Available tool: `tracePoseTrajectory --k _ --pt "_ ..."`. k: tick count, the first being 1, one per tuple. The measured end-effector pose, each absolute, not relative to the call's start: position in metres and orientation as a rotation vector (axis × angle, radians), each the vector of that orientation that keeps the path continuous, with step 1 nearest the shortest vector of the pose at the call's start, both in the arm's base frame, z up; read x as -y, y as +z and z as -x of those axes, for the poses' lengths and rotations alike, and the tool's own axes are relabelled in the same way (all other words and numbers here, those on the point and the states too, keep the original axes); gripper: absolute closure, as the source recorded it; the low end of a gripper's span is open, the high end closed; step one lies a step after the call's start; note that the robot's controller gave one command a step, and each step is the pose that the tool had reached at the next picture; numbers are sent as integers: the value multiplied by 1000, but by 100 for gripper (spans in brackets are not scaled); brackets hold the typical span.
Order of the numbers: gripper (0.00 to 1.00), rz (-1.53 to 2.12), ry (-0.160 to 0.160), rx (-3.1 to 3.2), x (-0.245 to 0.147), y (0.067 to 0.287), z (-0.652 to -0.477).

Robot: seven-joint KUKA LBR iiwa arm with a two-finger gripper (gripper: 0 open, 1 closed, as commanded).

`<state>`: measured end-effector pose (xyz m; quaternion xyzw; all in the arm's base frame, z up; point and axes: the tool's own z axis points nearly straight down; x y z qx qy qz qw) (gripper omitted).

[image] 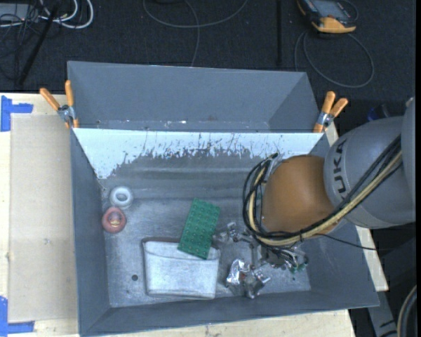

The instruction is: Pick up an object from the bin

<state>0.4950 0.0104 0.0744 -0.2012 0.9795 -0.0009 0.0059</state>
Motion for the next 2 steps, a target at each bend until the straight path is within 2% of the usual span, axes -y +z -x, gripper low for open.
tracePoseTrajectory --k 1,2 --pt "100 633 -1 -3064 -11 76 -496" --pt "100 632 -1 -3071 -12 195 -497"
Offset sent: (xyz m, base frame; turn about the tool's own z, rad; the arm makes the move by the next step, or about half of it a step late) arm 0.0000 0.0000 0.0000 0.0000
